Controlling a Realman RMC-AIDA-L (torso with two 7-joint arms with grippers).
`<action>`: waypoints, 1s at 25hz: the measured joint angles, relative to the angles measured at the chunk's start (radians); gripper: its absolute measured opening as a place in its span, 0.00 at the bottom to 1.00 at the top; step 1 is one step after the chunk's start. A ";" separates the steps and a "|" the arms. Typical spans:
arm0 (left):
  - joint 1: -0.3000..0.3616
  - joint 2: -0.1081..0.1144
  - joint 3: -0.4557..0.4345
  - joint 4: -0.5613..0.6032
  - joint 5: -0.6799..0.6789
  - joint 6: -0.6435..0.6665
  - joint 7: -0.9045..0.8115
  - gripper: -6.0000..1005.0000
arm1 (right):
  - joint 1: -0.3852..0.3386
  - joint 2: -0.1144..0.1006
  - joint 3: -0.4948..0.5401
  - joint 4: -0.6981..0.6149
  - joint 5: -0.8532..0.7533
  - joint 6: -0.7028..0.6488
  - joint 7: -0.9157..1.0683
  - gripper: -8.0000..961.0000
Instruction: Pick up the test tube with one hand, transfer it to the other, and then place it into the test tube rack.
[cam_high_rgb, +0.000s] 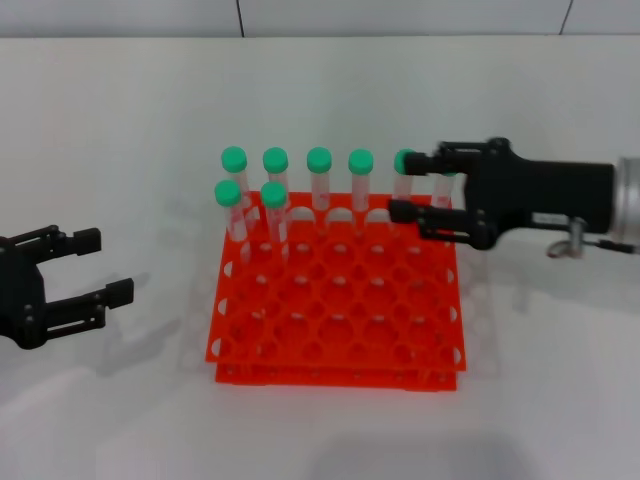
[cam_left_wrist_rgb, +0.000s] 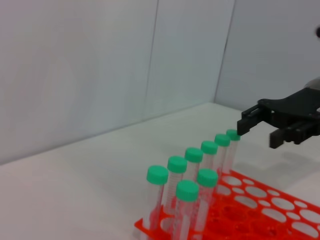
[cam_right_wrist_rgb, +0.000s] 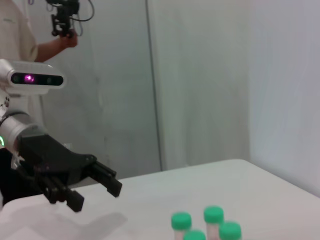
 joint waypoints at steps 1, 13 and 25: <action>-0.007 0.001 0.000 0.000 0.010 0.000 -0.001 0.74 | -0.013 -0.001 0.008 0.001 0.000 -0.007 -0.012 0.52; -0.070 0.028 -0.001 -0.060 0.068 0.027 0.003 0.75 | -0.068 -0.038 0.054 0.156 -0.003 -0.102 -0.114 0.88; -0.102 0.025 0.005 -0.068 0.123 0.036 -0.005 0.75 | -0.073 -0.037 0.051 0.168 -0.025 -0.110 -0.129 0.88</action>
